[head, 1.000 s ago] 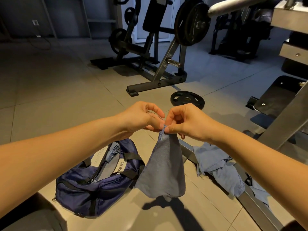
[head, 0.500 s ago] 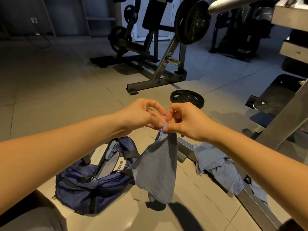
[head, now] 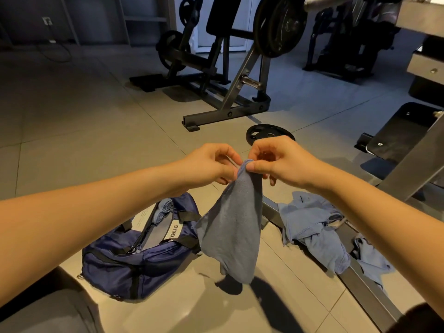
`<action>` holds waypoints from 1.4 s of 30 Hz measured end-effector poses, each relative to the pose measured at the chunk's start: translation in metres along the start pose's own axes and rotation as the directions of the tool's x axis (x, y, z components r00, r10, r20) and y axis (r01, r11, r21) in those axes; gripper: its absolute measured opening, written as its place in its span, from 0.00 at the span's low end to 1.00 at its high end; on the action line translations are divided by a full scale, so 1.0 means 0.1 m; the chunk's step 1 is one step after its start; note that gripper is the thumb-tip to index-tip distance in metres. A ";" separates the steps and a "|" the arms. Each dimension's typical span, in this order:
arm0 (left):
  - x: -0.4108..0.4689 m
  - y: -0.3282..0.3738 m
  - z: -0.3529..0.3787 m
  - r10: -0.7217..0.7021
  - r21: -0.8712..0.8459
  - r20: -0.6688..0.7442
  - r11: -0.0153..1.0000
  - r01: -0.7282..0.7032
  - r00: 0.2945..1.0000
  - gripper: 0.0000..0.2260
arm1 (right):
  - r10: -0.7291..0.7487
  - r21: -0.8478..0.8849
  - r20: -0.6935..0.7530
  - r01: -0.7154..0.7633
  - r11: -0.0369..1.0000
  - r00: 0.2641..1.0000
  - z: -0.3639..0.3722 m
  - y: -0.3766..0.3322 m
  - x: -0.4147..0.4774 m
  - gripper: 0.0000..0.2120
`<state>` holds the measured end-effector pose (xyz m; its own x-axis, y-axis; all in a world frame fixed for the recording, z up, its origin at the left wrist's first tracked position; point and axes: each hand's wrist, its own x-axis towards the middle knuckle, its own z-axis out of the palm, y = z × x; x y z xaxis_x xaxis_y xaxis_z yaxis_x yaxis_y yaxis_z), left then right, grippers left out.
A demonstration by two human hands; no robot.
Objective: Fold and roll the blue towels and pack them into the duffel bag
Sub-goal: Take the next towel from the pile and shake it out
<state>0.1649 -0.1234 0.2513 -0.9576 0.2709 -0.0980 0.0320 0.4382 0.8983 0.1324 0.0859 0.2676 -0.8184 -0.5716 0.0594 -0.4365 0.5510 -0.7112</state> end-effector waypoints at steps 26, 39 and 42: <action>0.11 -0.81 0.76 -0.076 0.318 0.304 0.948 -0.026 0.950 0.05 | 0.201 0.580 -0.008 -0.159 0.799 0.980 -0.18 0.41 -0.22 0.03; 0.07 -1.00 0.88 -0.135 0.329 0.268 0.943 0.041 0.954 0.13 | 0.210 0.683 -0.095 -0.090 0.725 0.973 -0.13 0.36 -0.17 0.07; 0.12 -1.03 0.91 -0.081 0.363 0.110 0.931 0.036 0.991 0.12 | 0.238 0.715 -0.134 -0.072 0.695 0.962 -0.15 0.29 -0.16 0.09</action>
<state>0.1763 -0.0872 0.1181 -0.9197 0.3272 -0.2169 0.0995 0.7287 0.6775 0.1274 0.1206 0.2562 -0.9411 -0.3377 -0.0181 0.0230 -0.0105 -0.9997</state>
